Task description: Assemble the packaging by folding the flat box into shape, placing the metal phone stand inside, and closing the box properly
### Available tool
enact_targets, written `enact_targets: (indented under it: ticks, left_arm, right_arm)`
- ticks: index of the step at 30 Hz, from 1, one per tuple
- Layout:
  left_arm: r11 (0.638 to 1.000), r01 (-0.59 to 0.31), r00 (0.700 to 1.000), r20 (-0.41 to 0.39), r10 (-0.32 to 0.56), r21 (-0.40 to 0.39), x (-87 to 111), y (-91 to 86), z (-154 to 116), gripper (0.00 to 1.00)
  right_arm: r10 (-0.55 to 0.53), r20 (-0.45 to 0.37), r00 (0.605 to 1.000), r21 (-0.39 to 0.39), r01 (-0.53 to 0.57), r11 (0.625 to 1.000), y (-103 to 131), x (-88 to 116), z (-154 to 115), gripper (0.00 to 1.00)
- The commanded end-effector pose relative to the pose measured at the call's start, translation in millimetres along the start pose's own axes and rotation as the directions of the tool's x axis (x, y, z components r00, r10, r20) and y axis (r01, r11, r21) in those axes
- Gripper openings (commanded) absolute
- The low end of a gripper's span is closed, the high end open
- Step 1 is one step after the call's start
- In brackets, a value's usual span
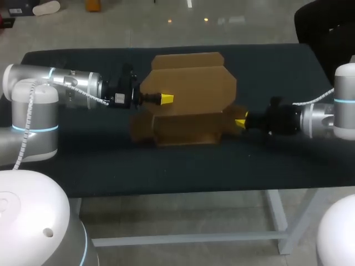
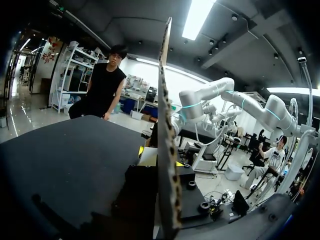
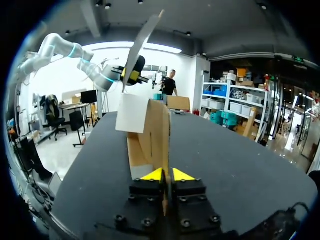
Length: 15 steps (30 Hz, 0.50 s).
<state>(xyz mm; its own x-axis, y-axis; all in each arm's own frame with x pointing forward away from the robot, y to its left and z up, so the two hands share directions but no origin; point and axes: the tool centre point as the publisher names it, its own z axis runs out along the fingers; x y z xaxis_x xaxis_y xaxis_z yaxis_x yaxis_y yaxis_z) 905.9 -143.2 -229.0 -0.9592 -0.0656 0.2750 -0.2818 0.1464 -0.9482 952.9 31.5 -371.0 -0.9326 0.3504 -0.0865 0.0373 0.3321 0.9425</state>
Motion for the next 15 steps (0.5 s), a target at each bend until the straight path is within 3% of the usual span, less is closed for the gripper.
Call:
enact_targets:
  ticks: [1, 15]
  left_arm:
    - [1.000, 0.000, 1.000, -0.002, 0.000, 0.000, -0.8, 2.9, 0, 0.00]
    - [1.000, 0.000, 1.000, -0.002, 0.000, 0.000, -0.8, 2.9, 0, 0.00]
  right_arm:
    - [0.002, 0.016, 1.000, -0.007, -0.002, 1.000, 0, 6, 4, 0.00]
    - [0.035, 0.066, 0.997, -0.021, -0.033, 0.999, 2, 32, 7, 0.00]
